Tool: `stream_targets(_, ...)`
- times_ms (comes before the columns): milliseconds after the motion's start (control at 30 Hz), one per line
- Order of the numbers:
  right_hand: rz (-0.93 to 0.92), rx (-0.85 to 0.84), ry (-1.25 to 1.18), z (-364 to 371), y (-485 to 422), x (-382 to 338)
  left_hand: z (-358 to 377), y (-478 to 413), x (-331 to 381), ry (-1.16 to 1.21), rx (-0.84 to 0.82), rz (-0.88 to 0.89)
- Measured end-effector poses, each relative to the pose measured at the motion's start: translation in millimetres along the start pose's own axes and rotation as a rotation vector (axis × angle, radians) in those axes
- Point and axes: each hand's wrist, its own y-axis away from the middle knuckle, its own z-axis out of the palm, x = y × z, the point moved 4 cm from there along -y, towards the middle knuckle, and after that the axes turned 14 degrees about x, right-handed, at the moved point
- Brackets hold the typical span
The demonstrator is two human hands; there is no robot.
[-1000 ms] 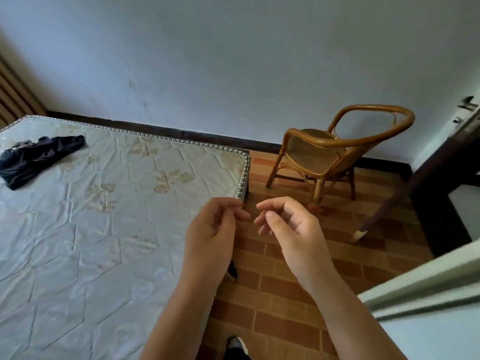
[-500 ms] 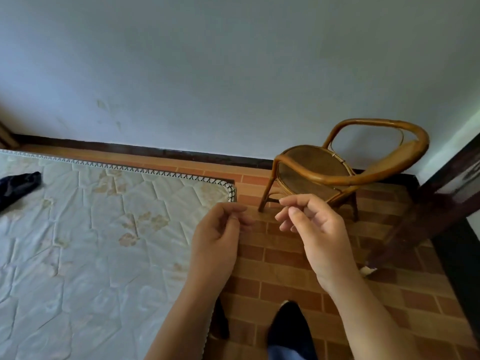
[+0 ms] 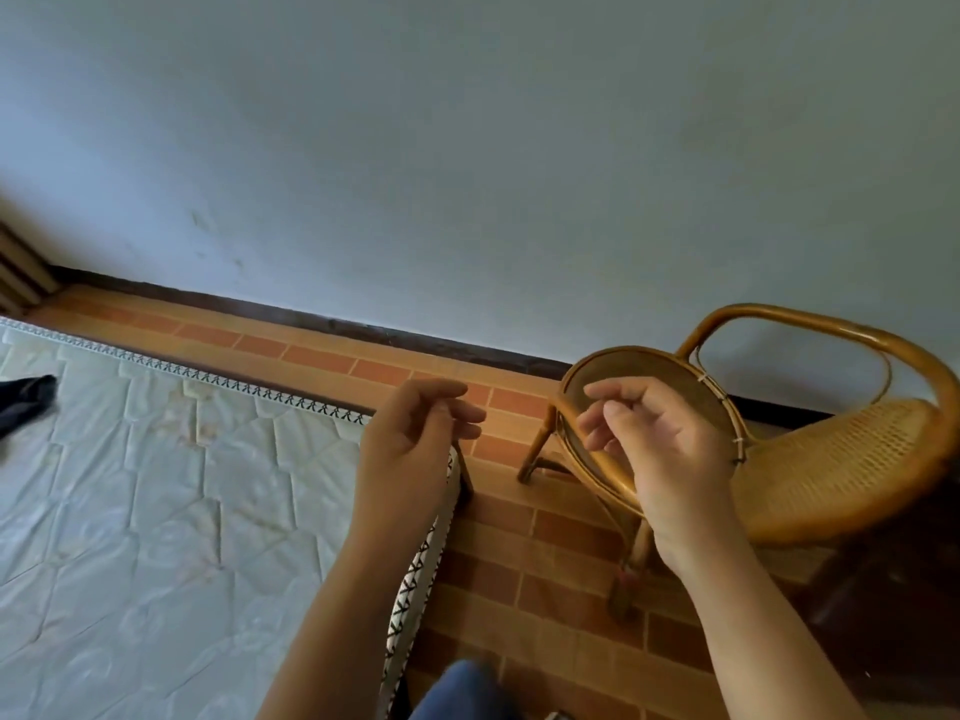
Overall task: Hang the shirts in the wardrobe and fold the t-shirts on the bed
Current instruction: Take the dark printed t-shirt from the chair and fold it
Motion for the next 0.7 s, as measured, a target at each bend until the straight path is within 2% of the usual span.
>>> stream_targets(133, 0.032, -0.069, 0.019, 38, -48, 13, 15, -51, -15, 0.014, 0.048, -0.061)
stream_targets(367, 0.004, -0.109, -0.012, 133, -153, 4, 52, -176, -21, 0.024, 0.003, -0.003)
stream_targets(533, -0.086, -0.211, 0.007, 213, -211, -13, 56, -263, -18, 0.044, -0.011, 0.018)
stream_targets(700, -0.078, -0.218, 0.034, 251, -248, -8, 62, -320, -24, 0.032, -0.019, 0.001)
